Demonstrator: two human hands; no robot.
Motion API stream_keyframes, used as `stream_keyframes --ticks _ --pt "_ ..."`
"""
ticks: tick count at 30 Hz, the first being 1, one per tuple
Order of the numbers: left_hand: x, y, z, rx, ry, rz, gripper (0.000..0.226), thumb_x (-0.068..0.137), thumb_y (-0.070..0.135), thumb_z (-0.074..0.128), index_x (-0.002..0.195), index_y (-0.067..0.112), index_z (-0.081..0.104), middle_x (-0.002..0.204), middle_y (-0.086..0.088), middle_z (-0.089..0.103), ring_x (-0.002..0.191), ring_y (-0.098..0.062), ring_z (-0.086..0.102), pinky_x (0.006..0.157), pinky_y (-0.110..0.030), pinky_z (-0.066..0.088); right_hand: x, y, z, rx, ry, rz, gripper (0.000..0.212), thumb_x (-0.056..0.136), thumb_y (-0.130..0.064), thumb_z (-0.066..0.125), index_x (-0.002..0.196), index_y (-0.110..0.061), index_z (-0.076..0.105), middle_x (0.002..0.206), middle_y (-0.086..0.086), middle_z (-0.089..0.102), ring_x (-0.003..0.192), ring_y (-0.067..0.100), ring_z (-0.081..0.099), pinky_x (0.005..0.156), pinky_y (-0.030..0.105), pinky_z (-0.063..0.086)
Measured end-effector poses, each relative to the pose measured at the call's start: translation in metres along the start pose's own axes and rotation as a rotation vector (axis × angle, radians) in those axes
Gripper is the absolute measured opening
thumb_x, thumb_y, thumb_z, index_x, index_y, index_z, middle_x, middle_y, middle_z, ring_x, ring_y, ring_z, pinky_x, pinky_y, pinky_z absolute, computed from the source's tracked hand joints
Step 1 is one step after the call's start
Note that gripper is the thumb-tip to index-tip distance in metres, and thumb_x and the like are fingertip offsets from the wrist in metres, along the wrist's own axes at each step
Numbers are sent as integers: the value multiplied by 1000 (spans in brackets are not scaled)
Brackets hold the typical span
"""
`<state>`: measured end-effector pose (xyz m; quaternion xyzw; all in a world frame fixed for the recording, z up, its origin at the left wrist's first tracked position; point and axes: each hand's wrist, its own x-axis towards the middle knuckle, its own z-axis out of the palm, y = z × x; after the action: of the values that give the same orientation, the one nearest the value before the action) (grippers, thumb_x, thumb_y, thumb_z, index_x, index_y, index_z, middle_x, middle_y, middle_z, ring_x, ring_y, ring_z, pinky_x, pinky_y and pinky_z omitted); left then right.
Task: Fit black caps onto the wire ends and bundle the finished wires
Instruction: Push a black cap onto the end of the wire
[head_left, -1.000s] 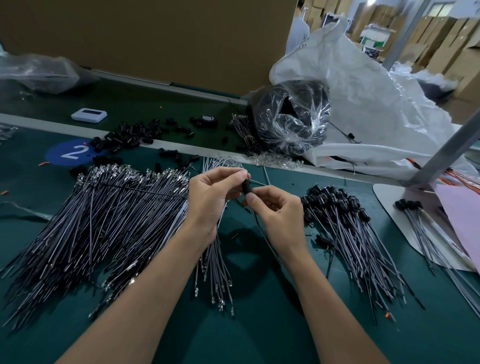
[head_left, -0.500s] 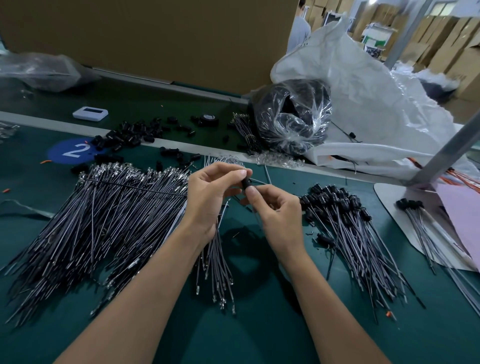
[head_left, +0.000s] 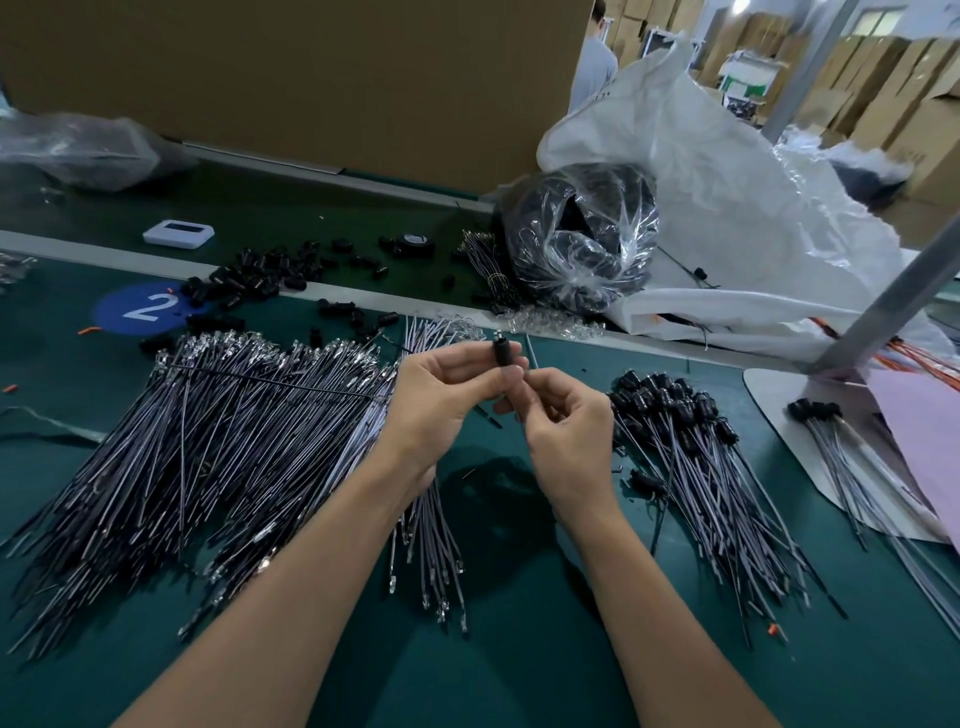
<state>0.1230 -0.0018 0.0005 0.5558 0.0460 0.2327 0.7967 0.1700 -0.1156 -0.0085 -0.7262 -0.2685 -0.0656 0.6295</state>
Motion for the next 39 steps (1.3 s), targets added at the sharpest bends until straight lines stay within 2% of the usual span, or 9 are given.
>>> stream_keyframes --ticks 10,16,23,27,29,32,35,37,39 --pt "-1 5 2 -63 119 100 32 60 14 81 91 9 76 87 -13 76 83 -22 74 81 -29 58 -6 -6 4 -85 -46 -111 17 89 1 65 74 -7 61 66 -2 65 60 1 57 62 13 43" --pt "-3 6 2 -169 130 61 36 53 24 84 87 12 77 87 -14 75 82 -22 73 78 -28 57 -8 -6 7 -19 -86 -76 13 89 -2 65 76 -5 64 68 -5 67 69 21 68 67 39 54" --pt "-3 5 0 -228 125 -69 20 65 14 76 84 9 75 81 -13 75 74 -19 72 60 -23 56 -8 -1 7 -3 -109 -49 12 89 -4 66 79 -5 70 71 3 71 67 23 68 65 38 56" --pt "-2 6 -4 -303 139 -156 19 65 10 74 83 4 73 73 -11 73 58 -16 69 51 -22 53 -8 -2 4 -8 -136 -34 26 92 -24 66 75 -7 74 65 3 71 60 27 67 61 44 55" --pt "0 6 -8 -318 134 -194 25 65 10 73 88 1 71 71 -8 72 46 -11 61 45 -18 49 -3 -3 0 -24 -40 40 39 94 -40 58 72 -12 74 63 2 70 58 23 67 61 39 54" --pt "2 3 -10 -243 113 -261 21 68 4 73 89 1 71 72 -9 72 43 -10 52 37 -13 41 26 1 -6 -218 101 117 28 97 -28 58 72 -23 70 64 -7 70 66 9 67 71 32 54" --pt "4 -2 -7 -103 93 -294 21 74 -5 72 94 0 68 72 -9 73 38 -10 53 36 -17 43 71 2 3 -506 -96 73 24 92 -3 55 95 -17 74 90 -2 73 88 15 68 87 32 54" --pt "3 -5 -4 -21 79 -300 21 76 -8 72 95 -1 66 69 -10 73 33 -12 54 35 -18 43 100 8 13 -758 -226 54 35 88 2 50 113 -13 71 109 8 71 104 25 64 91 35 52" --pt "3 -8 -3 30 56 -294 23 78 -9 71 100 -4 65 69 -10 72 33 -14 55 37 -19 43 122 17 22 -961 -299 43 36 88 0 50 118 -9 68 114 15 67 110 33 59 87 37 50"
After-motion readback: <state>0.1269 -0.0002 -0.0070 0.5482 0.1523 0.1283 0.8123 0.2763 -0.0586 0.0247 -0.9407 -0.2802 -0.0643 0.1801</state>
